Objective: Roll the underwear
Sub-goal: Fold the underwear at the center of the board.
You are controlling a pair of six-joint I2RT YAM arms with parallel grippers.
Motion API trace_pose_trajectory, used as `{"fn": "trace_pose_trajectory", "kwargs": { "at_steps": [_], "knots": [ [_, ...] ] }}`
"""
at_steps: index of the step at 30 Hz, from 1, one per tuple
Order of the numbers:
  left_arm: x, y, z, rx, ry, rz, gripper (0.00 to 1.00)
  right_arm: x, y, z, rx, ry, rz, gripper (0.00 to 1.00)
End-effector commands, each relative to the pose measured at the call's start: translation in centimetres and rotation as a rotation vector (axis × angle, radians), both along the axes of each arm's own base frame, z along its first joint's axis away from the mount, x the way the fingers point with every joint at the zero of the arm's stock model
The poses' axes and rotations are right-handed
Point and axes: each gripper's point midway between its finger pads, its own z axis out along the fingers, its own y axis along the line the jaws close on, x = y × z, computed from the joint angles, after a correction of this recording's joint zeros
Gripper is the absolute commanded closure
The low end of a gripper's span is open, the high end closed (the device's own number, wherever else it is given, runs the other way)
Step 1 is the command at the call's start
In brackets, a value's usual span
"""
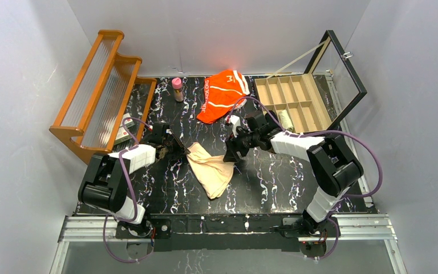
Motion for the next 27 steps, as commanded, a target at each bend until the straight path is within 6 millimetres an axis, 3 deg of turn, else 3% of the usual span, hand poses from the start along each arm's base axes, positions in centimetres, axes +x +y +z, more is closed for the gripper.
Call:
{"fn": "trace_pose_trajectory", "kwargs": {
  "at_steps": [1,7,15,22,24,27],
  "knots": [
    [-1.3,0.5,-1.2,0.035,0.066,-0.018,0.83,1.0,1.0,1.6,0.063,-0.075,0.093,0.33],
    [-1.2,0.4,-1.2,0.033,0.067,-0.02,0.83,-0.3,0.9,0.9,0.069,-0.042,0.14,0.39],
    [-1.1,0.4,-1.3,0.033,0.07,-0.018,0.84,-0.1,0.7,-0.1,0.047,-0.048,0.147,0.42],
    [-1.1,0.4,-1.3,0.031,0.071,-0.018,0.84,0.4,0.4,-0.2,0.024,-0.074,0.129,0.6],
    [-1.2,0.4,-1.3,0.033,0.073,-0.018,0.85,0.5,0.3,-0.4,0.013,-0.076,0.123,0.69],
    [-1.2,0.4,-1.4,0.031,0.075,-0.018,0.85,0.6,0.2,-0.5,0.007,-0.078,0.114,0.72]
  ]
}}
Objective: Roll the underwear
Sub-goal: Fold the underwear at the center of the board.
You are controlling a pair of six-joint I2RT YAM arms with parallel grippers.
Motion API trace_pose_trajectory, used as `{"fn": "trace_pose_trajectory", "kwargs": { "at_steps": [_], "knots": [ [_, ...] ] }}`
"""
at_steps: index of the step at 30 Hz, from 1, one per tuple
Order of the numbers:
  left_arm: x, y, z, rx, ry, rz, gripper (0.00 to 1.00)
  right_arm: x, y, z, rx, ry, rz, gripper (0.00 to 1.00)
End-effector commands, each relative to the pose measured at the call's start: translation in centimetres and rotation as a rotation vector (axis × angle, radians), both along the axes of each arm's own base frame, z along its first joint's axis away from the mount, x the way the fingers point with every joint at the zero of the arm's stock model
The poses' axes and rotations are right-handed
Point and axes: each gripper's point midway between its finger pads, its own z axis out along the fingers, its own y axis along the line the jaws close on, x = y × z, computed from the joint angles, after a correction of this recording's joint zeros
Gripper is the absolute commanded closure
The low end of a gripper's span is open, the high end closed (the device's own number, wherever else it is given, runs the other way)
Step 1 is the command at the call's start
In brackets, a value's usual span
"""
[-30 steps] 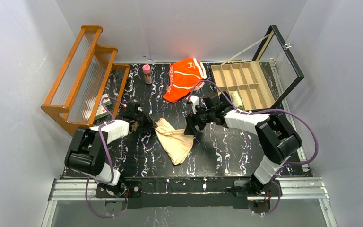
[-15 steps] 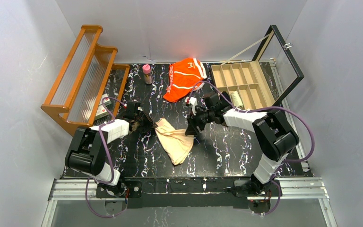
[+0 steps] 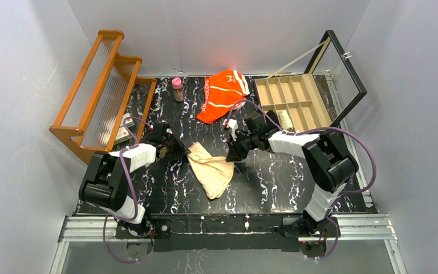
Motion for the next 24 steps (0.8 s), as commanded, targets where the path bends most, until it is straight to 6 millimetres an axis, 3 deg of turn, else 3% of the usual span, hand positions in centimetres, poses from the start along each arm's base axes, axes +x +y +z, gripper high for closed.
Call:
{"fn": "trace_pose_trajectory", "kwargs": {
  "at_steps": [1,3,9,14,24],
  "knots": [
    [-1.3,0.7,-1.4,0.041,0.069,-0.008,0.85,1.0,0.3,1.1,0.013,-0.055,-0.005,0.72],
    [-1.3,0.7,-1.4,0.04,0.07,-0.009,0.85,1.0,0.2,1.1,0.011,-0.058,-0.004,0.74],
    [-1.2,0.7,-1.4,0.041,0.07,0.0,0.85,0.8,1.0,2.5,0.052,-0.032,0.009,0.98],
    [-1.4,0.8,-1.3,0.052,0.09,-0.005,0.86,0.4,0.5,3.8,-0.012,-0.075,-0.003,0.99],
    [0.1,0.6,0.1,0.049,0.063,0.008,0.85,-3.4,1.9,6.1,-0.145,-0.251,-0.041,0.99]
  ]
}}
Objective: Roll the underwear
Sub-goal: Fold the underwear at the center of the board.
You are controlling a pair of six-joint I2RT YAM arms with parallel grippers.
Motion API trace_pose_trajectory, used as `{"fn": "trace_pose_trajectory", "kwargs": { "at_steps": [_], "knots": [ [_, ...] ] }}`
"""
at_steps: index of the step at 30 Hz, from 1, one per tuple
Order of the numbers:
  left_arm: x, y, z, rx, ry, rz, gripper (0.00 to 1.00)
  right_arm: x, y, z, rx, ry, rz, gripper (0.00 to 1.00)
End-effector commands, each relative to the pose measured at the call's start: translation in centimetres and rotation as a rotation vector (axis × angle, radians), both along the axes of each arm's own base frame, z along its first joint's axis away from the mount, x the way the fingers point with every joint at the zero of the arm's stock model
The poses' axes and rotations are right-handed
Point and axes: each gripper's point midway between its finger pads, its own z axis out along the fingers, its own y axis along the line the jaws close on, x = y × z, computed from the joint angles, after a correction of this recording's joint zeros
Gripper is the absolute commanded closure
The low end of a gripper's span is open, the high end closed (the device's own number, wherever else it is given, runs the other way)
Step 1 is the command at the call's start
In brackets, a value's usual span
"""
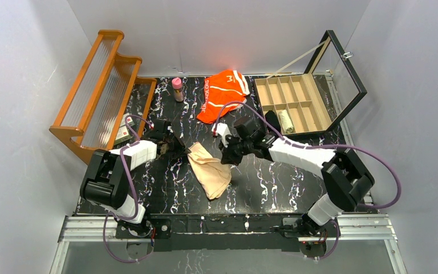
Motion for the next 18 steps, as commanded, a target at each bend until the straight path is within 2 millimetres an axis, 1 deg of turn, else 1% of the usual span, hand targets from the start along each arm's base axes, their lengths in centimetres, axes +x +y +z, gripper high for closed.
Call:
{"fn": "trace_pose_trajectory", "kwargs": {
  "at_steps": [1,3,6,9,12,16,18],
  "knots": [
    [0.0,0.7,-0.1,0.042,0.027,0.01,0.85,-0.6,0.6,1.9,-0.061,-0.127,-0.059,0.99],
    [0.2,0.8,-0.1,0.05,0.029,0.016,0.85,-1.8,1.1,2.0,-0.081,-0.15,-0.053,0.99],
    [0.2,1.0,-0.1,0.063,0.035,0.024,0.86,-3.6,1.8,1.5,-0.124,-0.157,-0.038,0.99],
    [0.4,1.1,0.0,0.066,0.033,0.026,0.86,-4.9,2.1,1.0,-0.168,-0.159,-0.042,0.99],
    [0.6,1.1,0.0,0.062,0.029,0.03,0.85,-6.3,3.1,0.5,-0.175,-0.133,-0.028,0.99],
    [0.9,1.1,0.1,0.06,0.025,0.028,0.84,-7.5,4.7,-0.5,-0.179,-0.085,-0.038,0.99],
    [1.0,1.1,0.2,0.059,0.024,0.027,0.84,-7.8,5.4,-1.1,-0.192,-0.04,-0.078,0.99]
  ]
}}
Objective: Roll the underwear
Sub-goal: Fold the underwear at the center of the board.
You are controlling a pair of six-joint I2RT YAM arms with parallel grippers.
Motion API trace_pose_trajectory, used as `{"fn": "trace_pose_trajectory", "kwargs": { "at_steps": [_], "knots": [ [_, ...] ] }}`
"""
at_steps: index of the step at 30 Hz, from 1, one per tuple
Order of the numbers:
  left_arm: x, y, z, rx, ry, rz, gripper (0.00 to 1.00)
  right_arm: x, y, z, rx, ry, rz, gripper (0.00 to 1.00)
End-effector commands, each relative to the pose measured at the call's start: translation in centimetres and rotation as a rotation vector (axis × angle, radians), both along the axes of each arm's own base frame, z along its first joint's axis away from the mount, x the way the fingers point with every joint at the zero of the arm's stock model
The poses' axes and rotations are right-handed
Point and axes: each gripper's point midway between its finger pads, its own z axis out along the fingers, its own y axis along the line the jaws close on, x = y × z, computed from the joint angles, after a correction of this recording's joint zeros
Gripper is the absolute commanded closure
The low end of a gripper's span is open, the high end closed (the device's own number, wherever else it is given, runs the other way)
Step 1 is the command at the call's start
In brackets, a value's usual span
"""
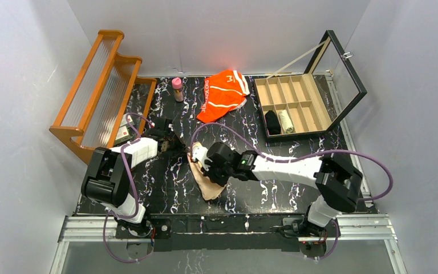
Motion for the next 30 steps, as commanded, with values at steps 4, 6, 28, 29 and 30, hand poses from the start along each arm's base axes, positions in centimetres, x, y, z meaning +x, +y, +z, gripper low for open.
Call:
{"fn": "trace_pose_trajectory", "kwargs": {
  "at_steps": [4,6,28,29,30],
  "knots": [
    [0.7,0.9,0.1,0.034,-0.004,0.015,0.84,-1.1,3.1,-0.6,-0.003,0.127,-0.124,0.99],
    [0.7,0.9,0.1,0.033,-0.005,0.014,0.82,-1.4,3.6,-1.2,-0.005,0.161,-0.142,0.99],
    [-1.0,-0.2,4.8,-0.085,-0.022,0.003,0.48,-2.0,4.2,-3.1,0.062,0.263,-0.273,0.99],
    [-1.3,-0.3,4.4,-0.088,-0.003,-0.003,0.5,-2.0,4.3,-3.0,0.065,0.26,-0.272,0.99],
    [-1.5,-0.4,3.9,-0.094,0.016,-0.01,0.51,-2.0,4.3,-3.0,0.066,0.259,-0.271,0.99]
  ]
}}
